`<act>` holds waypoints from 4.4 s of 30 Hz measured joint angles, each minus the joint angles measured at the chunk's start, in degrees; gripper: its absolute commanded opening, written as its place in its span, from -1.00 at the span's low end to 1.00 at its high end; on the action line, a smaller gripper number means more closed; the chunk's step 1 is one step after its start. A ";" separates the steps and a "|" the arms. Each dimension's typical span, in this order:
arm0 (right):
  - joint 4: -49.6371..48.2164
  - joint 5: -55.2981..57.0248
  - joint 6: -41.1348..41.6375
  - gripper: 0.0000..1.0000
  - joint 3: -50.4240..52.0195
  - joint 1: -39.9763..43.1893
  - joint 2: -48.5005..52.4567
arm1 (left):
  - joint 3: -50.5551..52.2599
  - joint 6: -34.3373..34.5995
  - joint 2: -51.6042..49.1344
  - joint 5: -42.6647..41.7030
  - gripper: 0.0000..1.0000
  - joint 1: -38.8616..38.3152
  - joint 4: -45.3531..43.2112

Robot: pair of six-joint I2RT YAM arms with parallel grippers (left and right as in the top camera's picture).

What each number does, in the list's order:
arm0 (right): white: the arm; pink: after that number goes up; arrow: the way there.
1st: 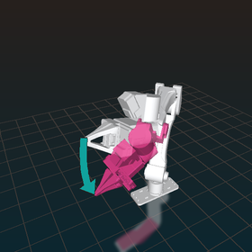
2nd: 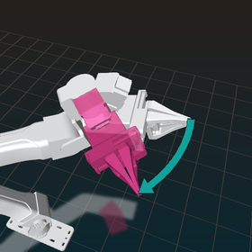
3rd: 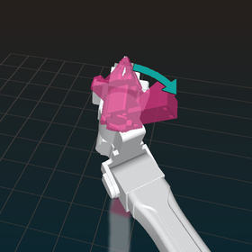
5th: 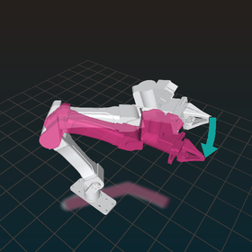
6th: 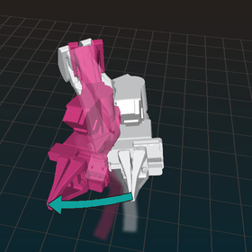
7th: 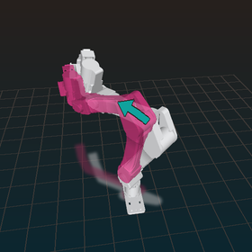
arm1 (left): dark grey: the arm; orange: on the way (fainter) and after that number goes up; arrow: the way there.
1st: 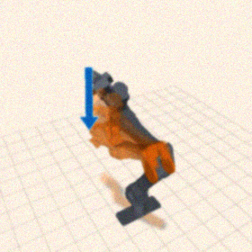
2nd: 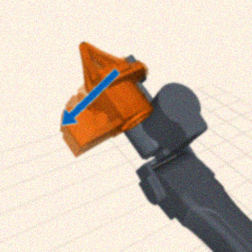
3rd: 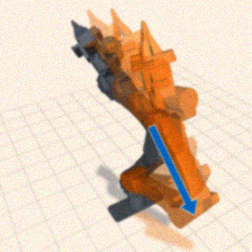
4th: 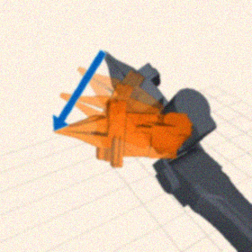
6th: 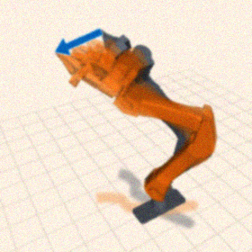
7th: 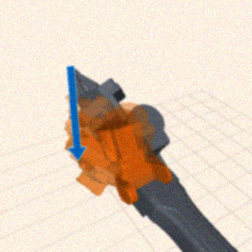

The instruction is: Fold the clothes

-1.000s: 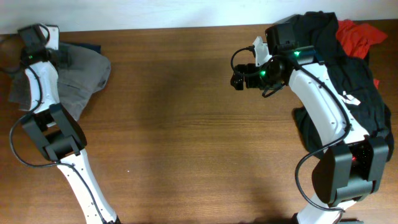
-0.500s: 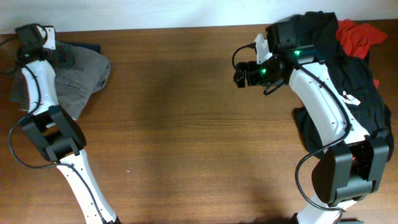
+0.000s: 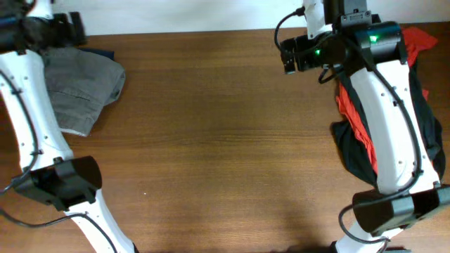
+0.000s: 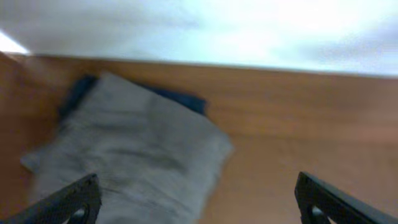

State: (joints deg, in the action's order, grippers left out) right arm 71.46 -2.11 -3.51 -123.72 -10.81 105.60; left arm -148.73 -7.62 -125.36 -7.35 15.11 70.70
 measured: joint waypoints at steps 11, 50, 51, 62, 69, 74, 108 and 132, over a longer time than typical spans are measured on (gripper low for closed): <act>7.72 3.19 -1.18 0.97 -1.31 -2.54 -16.72 | 0.44 -0.31 3.69 -1.49 0.98 -7.48 11.19; -55.65 -0.33 -1.62 0.98 66.86 5.97 -57.13 | 0.46 -0.50 5.25 -1.49 0.98 -7.43 11.41; -55.93 -0.35 -1.57 0.97 68.81 6.27 -58.45 | 0.46 -0.50 5.25 -1.46 0.99 -7.43 11.39; -63.21 -0.39 -0.98 0.98 101.15 11.43 -85.24 | 0.46 -0.50 5.25 -1.46 0.98 -7.43 11.41; -68.70 -0.42 1.31 0.97 112.67 11.54 -93.42 | 0.46 -0.52 5.25 -1.46 0.98 -7.43 11.39; -69.48 -0.39 1.84 0.98 117.68 11.54 -96.59 | 0.46 -0.50 5.25 -1.46 0.98 -7.43 11.39; -67.17 1.18 2.47 0.97 122.99 11.54 -104.76 | 0.46 -0.50 5.25 -1.46 0.98 -7.43 11.41; -67.17 1.20 2.47 0.97 122.99 11.54 -104.80 | 54.99 -4.02 42.10 -9.20 0.98 -11.21 -33.88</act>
State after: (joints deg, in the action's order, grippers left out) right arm 4.29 -0.91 -1.04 -0.73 0.73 0.80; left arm -93.73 -11.64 -83.26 -16.56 3.90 36.82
